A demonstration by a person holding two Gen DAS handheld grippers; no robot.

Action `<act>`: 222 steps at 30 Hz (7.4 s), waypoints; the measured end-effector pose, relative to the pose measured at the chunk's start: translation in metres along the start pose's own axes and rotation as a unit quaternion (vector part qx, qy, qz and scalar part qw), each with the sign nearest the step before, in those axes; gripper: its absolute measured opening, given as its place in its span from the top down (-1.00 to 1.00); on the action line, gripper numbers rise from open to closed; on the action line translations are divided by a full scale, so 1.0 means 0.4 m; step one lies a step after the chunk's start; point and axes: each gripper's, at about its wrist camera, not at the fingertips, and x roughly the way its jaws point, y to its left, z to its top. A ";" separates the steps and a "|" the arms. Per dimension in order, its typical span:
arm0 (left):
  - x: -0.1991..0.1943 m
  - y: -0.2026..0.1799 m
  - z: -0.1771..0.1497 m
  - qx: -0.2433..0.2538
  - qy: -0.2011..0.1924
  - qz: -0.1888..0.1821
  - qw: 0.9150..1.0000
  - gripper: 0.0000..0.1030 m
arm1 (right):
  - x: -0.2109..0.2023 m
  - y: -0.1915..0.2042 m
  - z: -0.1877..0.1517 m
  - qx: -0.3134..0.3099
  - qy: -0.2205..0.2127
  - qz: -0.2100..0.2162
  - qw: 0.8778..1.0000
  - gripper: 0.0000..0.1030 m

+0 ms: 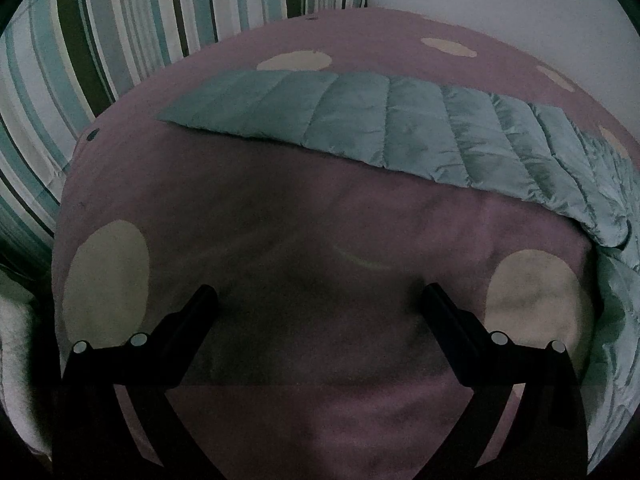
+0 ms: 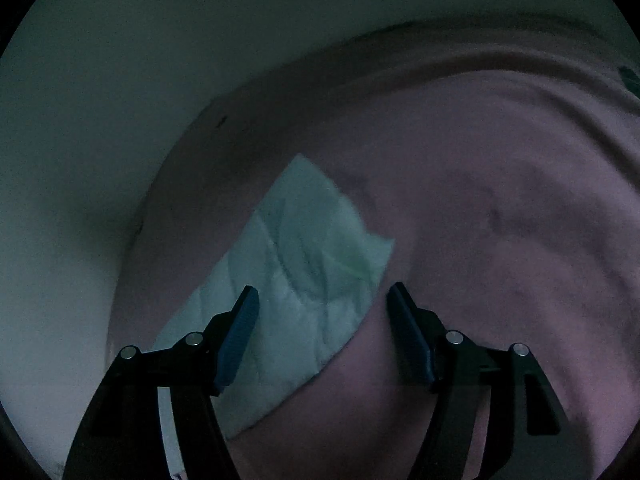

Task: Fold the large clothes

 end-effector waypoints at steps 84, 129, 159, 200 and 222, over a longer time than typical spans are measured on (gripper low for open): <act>0.015 0.000 -0.002 -0.008 0.003 -0.008 1.000 -0.96 | -0.004 0.953 -1.257 -0.523 0.309 0.209 0.766 0.85; 0.014 0.008 -0.006 -0.008 0.004 -0.010 1.000 -0.96 | 0.232 0.735 -0.483 -0.375 0.218 0.145 0.889 0.87; 0.015 0.006 -0.008 -0.008 0.005 -0.010 1.000 -0.96 | 0.059 0.424 -0.440 -0.451 0.087 0.021 0.888 -0.22; 0.168 0.384 0.247 -0.205 0.003 -0.167 0.964 -0.49 | 0.161 0.528 -0.475 -0.476 0.048 -0.037 0.877 -0.90; 0.099 0.349 0.343 -0.190 -0.055 -0.141 0.970 0.93 | 0.162 0.525 -0.471 -0.475 0.048 -0.036 0.878 -0.91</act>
